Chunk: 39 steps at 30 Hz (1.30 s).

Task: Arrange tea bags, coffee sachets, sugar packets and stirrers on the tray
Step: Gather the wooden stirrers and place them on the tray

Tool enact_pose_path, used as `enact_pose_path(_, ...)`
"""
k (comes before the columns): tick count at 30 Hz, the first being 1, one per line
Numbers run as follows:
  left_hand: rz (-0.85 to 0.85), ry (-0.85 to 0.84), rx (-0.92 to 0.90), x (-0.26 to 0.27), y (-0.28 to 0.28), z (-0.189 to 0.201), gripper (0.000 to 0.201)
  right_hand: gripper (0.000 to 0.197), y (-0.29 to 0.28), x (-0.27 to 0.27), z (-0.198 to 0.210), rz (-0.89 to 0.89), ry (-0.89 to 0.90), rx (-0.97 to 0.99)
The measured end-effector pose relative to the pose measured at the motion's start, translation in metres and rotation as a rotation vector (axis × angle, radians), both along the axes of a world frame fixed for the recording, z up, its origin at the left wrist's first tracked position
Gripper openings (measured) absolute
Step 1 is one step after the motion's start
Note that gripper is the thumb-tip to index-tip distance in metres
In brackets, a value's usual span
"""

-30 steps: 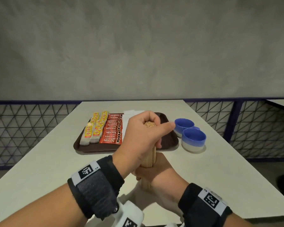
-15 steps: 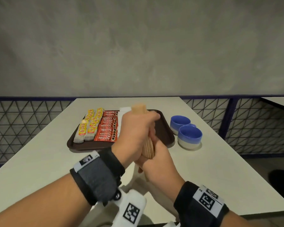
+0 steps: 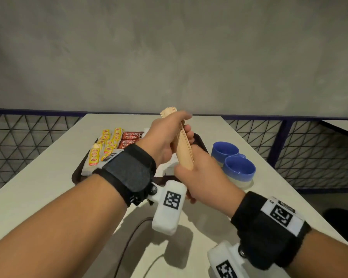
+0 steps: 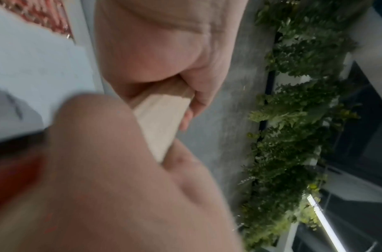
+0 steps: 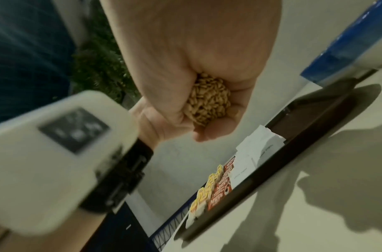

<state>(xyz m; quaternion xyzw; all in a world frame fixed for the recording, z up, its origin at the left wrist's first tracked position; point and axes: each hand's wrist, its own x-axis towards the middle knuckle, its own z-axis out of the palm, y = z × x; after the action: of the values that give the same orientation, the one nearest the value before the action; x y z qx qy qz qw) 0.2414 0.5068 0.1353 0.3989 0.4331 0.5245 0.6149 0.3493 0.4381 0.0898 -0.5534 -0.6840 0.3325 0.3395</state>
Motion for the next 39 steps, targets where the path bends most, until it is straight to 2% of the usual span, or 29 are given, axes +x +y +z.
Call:
enact_pose_path(3,-0.034,0.267,0.113,-0.021,0.024,0.003,0.046,0.031,0.025,0.005,0.014,-0.033,0.042,-0.116)
enact_pose_path(7,-0.066,0.697,0.239,-0.064,0.041,-0.007,0.063,0.022,0.080,0.017,0.016,-0.193,-0.007,-0.324)
enact_pose_path(9,-0.023,0.765,0.255,-0.093,0.047,-0.018,0.071,0.020,0.107,0.020,0.008,-0.260,-0.092,-0.401)
enact_pose_path(11,0.097,0.682,0.256,-0.120,0.053,-0.026,0.069,0.017,0.129,0.019,-0.007,-0.290,-0.166,-0.450)
enact_pose_path(14,0.231,0.505,0.222,-0.146,0.060,-0.031,0.041,0.012,0.157,0.013,-0.024,-0.316,-0.241,-0.484)
enact_pose_path(19,0.306,0.355,0.170,-0.176,0.065,-0.045,0.015,0.030,0.190,0.000,-0.021,-0.286,-0.311,-0.562)
enact_pose_path(21,0.320,0.315,0.147,-0.179,0.066,-0.049,0.014,0.038,0.197,-0.002,-0.020,-0.216,-0.364,-0.579)
enact_pose_path(22,0.322,0.296,0.141,-0.178,0.066,-0.051,0.014,0.040,0.200,-0.003,-0.020,-0.207,-0.333,-0.557)
enact_pose_path(23,0.316,0.277,0.136,-0.176,0.066,-0.052,0.014,0.042,0.202,-0.006,-0.019,-0.225,-0.316,-0.549)
enact_pose_path(25,0.292,0.240,0.128,-0.170,0.065,-0.054,0.015,0.044,0.204,-0.010,-0.015,-0.314,-0.396,-0.575)
enact_pose_path(27,0.286,0.231,0.117,-0.167,0.065,-0.057,0.016,0.048,0.202,-0.015,-0.007,-0.351,-0.443,-0.506)
enact_pose_path(31,0.320,0.202,0.099,-0.165,0.063,-0.059,0.013,0.052,0.200,-0.013,-0.006,-0.292,-0.587,-0.419)
enact_pose_path(36,0.333,0.208,0.101,-0.163,0.062,-0.059,0.017,0.046,0.199,-0.008,-0.004,-0.177,-0.700,-0.431)
enact_pose_path(39,0.341,0.210,0.104,-0.164,0.061,-0.060,0.020,0.051,0.196,-0.008,-0.001,-0.121,-0.819,-0.455)
